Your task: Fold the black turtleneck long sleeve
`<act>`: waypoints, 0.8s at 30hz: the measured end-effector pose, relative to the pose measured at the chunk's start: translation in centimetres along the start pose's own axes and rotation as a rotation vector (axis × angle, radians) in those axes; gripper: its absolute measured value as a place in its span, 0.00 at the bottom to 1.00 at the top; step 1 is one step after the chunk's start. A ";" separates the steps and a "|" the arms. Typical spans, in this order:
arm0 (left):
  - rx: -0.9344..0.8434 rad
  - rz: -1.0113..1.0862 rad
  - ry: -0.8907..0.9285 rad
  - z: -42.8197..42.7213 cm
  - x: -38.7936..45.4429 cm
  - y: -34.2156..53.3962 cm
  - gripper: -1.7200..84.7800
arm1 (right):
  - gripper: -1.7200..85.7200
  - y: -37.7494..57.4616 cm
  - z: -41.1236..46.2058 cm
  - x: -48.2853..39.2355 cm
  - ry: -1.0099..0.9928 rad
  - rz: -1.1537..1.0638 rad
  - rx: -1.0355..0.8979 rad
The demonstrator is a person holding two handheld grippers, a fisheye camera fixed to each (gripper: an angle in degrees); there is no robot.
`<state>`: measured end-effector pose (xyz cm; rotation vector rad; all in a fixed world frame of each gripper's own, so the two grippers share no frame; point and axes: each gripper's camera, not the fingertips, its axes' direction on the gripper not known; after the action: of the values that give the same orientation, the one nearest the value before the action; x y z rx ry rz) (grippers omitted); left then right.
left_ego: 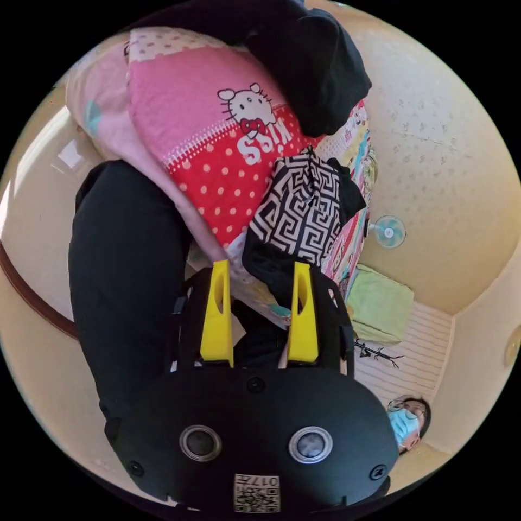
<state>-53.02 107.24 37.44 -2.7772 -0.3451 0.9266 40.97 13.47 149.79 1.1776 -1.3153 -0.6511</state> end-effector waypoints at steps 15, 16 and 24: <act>0.136 0.835 0.765 -19.3 0.9 7.9 0.01 | 0.02 1.6 1.3 -1.8 -0.060 -0.047 0.005; 0.131 0.923 0.731 -20.7 2.0 9.3 0.01 | 0.03 1.7 1.3 -1.9 -0.066 -0.052 0.006; 0.050 1.679 1.072 -33.8 2.7 24.6 0.01 | 0.05 1.9 2.4 -7.4 -0.243 -0.228 0.032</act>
<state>-26.46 80.81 56.20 -2.4494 2.1780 -0.6121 36.69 20.06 148.34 1.3182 -1.4076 -0.9657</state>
